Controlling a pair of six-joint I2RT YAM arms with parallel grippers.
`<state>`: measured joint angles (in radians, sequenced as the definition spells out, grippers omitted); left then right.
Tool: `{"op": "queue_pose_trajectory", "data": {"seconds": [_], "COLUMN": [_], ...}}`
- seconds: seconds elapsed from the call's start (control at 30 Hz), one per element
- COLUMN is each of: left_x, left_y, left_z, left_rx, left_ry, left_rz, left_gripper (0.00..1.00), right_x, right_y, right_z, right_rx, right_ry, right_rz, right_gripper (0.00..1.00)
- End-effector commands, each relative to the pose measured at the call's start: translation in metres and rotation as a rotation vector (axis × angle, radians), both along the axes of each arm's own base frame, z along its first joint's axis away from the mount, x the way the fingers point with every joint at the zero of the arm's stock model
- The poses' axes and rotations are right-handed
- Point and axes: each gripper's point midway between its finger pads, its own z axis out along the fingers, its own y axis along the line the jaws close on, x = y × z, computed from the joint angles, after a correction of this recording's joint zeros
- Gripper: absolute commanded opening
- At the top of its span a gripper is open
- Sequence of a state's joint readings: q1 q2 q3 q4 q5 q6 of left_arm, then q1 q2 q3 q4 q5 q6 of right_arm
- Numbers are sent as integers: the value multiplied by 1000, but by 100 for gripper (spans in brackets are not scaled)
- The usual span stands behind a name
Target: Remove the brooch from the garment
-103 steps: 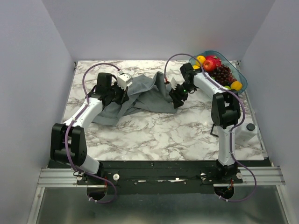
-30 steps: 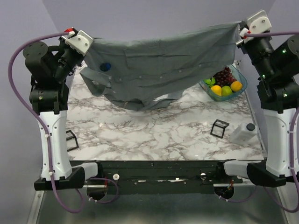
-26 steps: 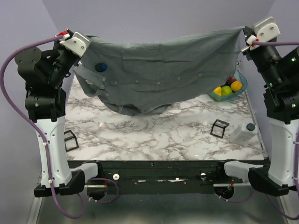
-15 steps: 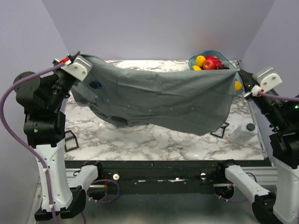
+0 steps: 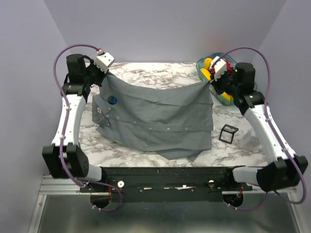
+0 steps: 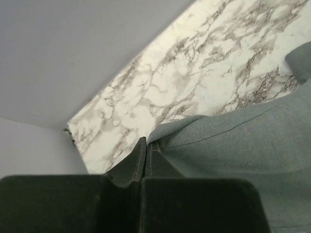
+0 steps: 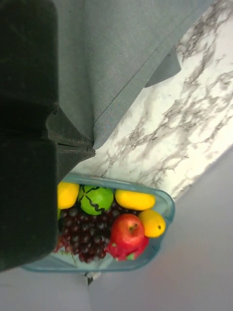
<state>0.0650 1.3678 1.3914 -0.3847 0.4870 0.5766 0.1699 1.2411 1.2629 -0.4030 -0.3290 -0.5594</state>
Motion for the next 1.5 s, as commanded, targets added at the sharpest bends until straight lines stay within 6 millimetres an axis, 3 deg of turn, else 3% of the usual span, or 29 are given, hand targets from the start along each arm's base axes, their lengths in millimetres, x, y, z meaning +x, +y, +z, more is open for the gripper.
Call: {"op": "queue_pose_trajectory", "data": {"seconds": [0.0,0.03,0.07,0.1,0.13,0.17,0.23,0.27,0.3,0.4,0.43,0.47,0.53,0.57,0.63,0.67,0.7,0.8,0.83,0.87,0.93,0.97,1.07,1.17,1.33,1.47], "left_x": [55,62,75,81,85,91,95,94,92,74,67,51,33,14,-9,-32,-43,-89,-101,-123,-145,-162,-189,-200,-191,-156], "left_y": [1,2,3,3,4,4,8,8,9,10,9,9,8,7,8,6,5,2,1,-1,-2,-4,-7,-9,-8,-3], "left_z": [4,4,8,12,18,33,51,77,92,150,165,193,217,239,260,278,285,310,316,329,340,347,354,353,346,327], "left_rx": [-3,-11,-11,-10,-8,-4,7,14,20,23,22,24,26,28,30,33,36,48,47,44,36,36,38,41,57,75], "left_ry": [-28,-24,-32,-38,-51,-83,-127,-186,-221,-364,-401,-472,-533,-588,-645,-696,-719,-809,-830,-871,-907,-931,-959,-961,-948,-891], "left_rz": [0,7,8,10,12,15,28,30,34,44,45,51,51,54,62,59,59,53,54,52,50,47,35,26,31,49], "left_gripper": [0,0,0,0,0,0,0,0,0,0,0,0,0,0,0,0,0,0,0,0,0,0,0,0,0,0], "right_x": [51,61,73,87,96,104,119,123,125,118,112,98,79,62,37,26,-1,-40,-68,-80,-115,-126,-158,-172,-170,-139], "right_y": [1,1,-2,-3,-3,-4,-6,-7,-11,-16,-17,-20,-24,-27,-30,-31,-34,-37,-40,-41,-43,-43,-45,-48,-49,-46], "right_z": [9,11,27,22,29,52,65,76,105,145,165,188,216,235,255,263,283,297,309,313,322,325,331,335,339,325], "right_rx": [-19,-26,-27,-28,-18,-4,4,11,21,45,58,72,100,114,137,146,163,180,195,201,222,228,250,263,254,204], "right_ry": [-90,-101,-136,-123,-140,-186,-210,-230,-288,-366,-407,-452,-506,-547,-585,-600,-647,-674,-704,-715,-736,-745,-766,-778,-802,-786], "right_rz": [-20,-29,-56,-73,-88,-105,-138,-149,-174,-203,-205,-206,-214,-218,-215,-211,-203,-183,-175,-168,-148,-140,-122,-125,-130,-137], "right_gripper": [1,1,1,1,1,1,1,1,1,1,1,1,1,1,1,1,1,1,1,1,1,1,1,1,1,1]}}
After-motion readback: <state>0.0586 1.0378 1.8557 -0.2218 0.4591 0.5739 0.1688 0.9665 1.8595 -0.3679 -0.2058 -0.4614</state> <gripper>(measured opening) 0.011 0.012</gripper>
